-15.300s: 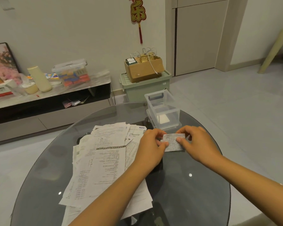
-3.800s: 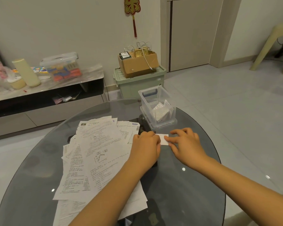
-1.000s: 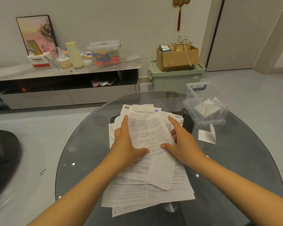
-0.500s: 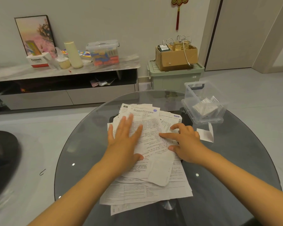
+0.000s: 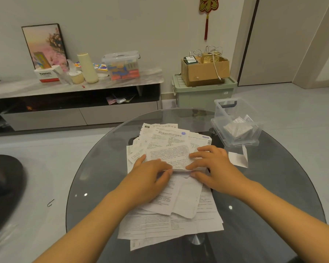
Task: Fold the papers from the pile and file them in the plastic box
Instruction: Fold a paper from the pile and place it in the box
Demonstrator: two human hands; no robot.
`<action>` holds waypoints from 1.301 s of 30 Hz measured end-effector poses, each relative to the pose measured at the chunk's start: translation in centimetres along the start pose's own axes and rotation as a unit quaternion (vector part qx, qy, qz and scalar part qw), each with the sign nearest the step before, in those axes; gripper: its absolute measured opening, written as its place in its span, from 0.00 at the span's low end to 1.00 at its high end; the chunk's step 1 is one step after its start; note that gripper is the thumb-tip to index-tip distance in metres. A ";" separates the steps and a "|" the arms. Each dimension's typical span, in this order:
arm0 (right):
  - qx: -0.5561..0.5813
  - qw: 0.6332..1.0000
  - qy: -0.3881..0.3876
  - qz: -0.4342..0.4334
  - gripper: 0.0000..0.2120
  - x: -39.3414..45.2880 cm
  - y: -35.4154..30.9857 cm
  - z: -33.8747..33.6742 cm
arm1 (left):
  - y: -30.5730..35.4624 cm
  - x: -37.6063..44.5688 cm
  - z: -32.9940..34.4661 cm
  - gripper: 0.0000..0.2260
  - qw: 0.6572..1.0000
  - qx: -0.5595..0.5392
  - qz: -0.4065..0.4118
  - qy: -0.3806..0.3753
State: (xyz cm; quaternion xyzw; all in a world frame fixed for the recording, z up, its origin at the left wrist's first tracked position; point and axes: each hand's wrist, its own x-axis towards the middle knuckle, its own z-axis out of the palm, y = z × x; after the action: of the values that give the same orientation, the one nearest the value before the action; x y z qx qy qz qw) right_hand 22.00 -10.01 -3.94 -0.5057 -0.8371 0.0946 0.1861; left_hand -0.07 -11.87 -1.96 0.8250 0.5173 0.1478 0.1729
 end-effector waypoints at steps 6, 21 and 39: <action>0.119 0.990 0.013 0.076 0.08 -0.2 -0.7 -1.6 | 0.6 -0.4 -0.4 0.08 0.991 -0.123 -0.017 0.047; 0.162 0.975 -0.019 0.154 0.27 -0.2 -0.8 0.0 | 0.0 0.5 1.2 0.32 0.991 -0.086 -0.081 0.055; -0.003 0.990 -0.082 0.115 0.22 0.0 -0.8 -0.6 | 1.0 0.1 1.7 0.13 0.996 0.069 -0.002 0.053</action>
State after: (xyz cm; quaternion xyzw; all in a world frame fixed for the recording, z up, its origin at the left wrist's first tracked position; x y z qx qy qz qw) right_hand 21.61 -10.45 -3.12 -0.5897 -0.7862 0.1534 0.1033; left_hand 1.48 -12.46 -3.03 0.8251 0.5361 0.1550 0.0886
